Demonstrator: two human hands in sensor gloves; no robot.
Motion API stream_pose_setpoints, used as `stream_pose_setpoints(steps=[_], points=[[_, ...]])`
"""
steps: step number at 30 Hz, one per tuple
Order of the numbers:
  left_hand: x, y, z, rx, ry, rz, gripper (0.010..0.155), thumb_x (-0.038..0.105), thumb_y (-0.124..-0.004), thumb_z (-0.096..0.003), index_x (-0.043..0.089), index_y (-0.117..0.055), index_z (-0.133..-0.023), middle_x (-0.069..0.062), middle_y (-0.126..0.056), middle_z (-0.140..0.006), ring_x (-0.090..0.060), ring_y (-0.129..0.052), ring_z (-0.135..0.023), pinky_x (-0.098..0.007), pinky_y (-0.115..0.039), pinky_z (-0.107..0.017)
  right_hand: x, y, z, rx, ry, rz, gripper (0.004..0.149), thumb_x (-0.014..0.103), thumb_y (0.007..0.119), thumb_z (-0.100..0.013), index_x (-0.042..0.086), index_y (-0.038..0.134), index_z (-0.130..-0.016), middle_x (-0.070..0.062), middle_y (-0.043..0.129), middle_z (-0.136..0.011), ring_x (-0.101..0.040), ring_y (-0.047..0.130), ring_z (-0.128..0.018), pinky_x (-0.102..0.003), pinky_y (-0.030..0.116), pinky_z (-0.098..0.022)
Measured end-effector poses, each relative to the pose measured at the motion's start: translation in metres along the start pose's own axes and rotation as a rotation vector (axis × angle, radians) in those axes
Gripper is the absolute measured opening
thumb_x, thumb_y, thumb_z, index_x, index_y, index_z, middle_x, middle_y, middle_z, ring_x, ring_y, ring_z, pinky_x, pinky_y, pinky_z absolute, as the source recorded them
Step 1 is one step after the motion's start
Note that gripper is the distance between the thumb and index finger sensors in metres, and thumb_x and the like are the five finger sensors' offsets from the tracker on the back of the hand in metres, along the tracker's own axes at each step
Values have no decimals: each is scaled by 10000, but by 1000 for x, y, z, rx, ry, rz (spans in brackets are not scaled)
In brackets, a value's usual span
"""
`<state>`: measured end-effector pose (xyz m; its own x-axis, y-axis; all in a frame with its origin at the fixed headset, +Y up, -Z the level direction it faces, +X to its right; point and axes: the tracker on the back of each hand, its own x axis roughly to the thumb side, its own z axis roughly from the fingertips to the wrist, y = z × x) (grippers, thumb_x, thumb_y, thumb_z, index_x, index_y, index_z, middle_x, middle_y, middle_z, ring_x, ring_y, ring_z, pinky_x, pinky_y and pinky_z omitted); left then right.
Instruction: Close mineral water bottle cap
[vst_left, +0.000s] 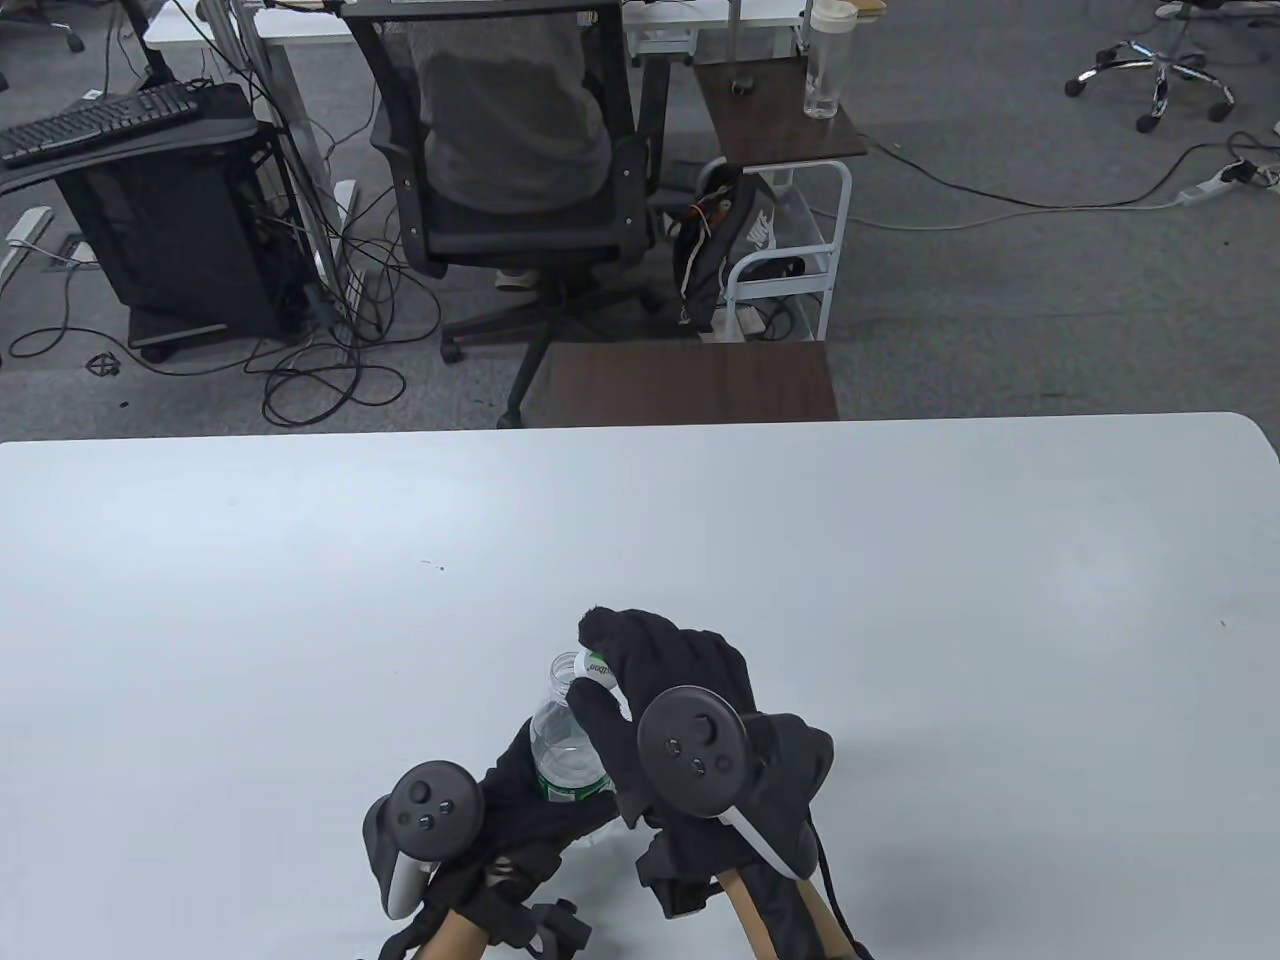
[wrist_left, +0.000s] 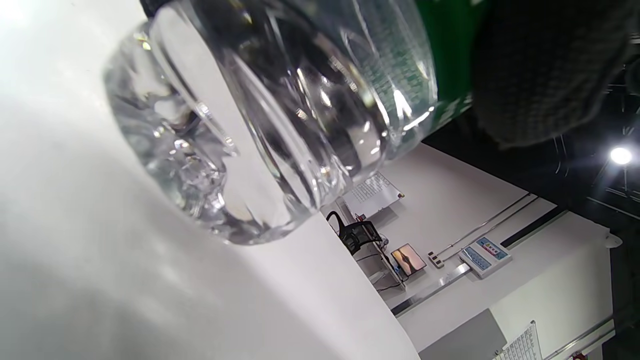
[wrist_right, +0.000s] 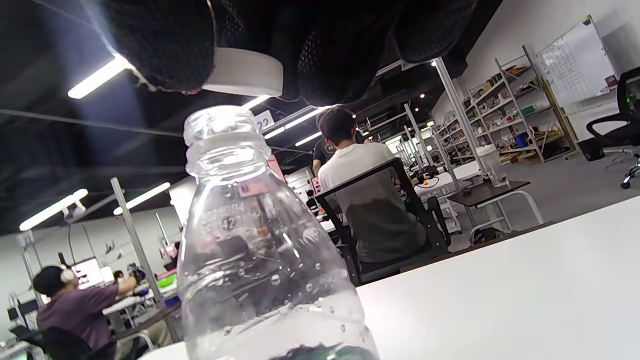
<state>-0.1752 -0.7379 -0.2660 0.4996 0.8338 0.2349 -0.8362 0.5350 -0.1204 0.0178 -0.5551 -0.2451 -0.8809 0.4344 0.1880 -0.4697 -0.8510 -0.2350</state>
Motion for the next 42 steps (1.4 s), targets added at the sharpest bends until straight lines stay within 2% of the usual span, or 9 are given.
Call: stream_pose_setpoints(steps=[4, 7, 15, 19, 28, 31, 36, 39, 42], points=[[4, -1, 0, -25, -22, 5, 908, 535, -981, -423, 239, -470, -1112, -148, -655, -1071, -451, -770, -962, -609, -608, -687, 2, 3, -5, 86, -15, -50, 566, 567, 813, -479, 433, 650, -1005, 82, 764, -1057, -119, 868, -869, -506, 562, -856], [4, -2, 0, -41, -19, 14, 905, 530, -985, -422, 231, -480, -1111, -154, -663, -1066, -453, -779, -954, -608, -616, -682, 1, 3, -7, 88, -20, -44, 565, 555, 817, -477, 430, 657, -1005, 78, 765, -1062, -116, 870, -862, -510, 560, -856], [6, 0, 0, -53, -28, -6, 905, 522, -990, -421, 223, -487, -1112, -158, -663, -1066, -457, -776, -953, -610, -611, -683, 1, 0, -12, 220, -74, -82, 503, 411, 774, -511, 442, 677, -1004, 88, 689, -1147, -158, 792, -981, -546, 509, -871], [7, -1, 0, -60, -24, 13, 906, 525, -987, -421, 219, -488, -1112, -160, -665, -1065, -457, -778, -952, -608, -614, -682, 3, 4, -12, 186, -60, -62, 526, 441, 775, -508, 430, 650, -1019, 62, 667, -1136, -161, 782, -955, -538, 515, -868], [5, 2, -1, -45, -28, 6, 907, 514, -992, -420, 220, -486, -1112, -161, -661, -1067, -459, -771, -957, -609, -610, -683, -1, 10, -12, 135, -11, -52, 616, 619, 792, -451, 421, 639, -1014, 81, 699, -1033, -130, 812, -834, -513, 548, -849], [6, 3, -1, -44, -30, 19, 910, 520, -989, -422, 221, -481, -1114, -158, -660, -1068, -456, -771, -958, -607, -611, -684, -5, 10, -10, 124, -48, -79, 685, 678, 735, -445, 407, 592, -1057, 68, 657, -1095, -158, 795, -897, -524, 546, -845], [6, 4, -1, -43, -34, 20, 908, 521, -989, -421, 220, -485, -1114, -158, -662, -1067, -455, -775, -956, -608, -612, -683, -12, 12, -13, 188, -89, -181, 581, 549, 722, -503, 421, 610, -1058, 102, 708, -1127, -92, 877, -814, -503, 599, -831], [5, 5, -2, -67, -60, 5, 904, 525, -986, -423, 216, -491, -1113, -159, -670, -1064, -454, -787, -951, -608, -619, -681, -12, 12, -13, 186, -91, -209, 541, 505, 738, -500, 445, 642, -1030, 134, 762, -1095, -82, 878, -757, -518, 588, -834], [6, 7, -1, -43, -59, -25, 902, 522, -987, -424, 205, -500, -1113, -164, -678, -1058, -456, -797, -941, -611, -621, -677, -9, 13, -9, 117, -77, -174, 537, 479, 745, -499, 407, 660, -1025, 72, 789, -1085, -100, 884, -725, -525, 591, -827]])
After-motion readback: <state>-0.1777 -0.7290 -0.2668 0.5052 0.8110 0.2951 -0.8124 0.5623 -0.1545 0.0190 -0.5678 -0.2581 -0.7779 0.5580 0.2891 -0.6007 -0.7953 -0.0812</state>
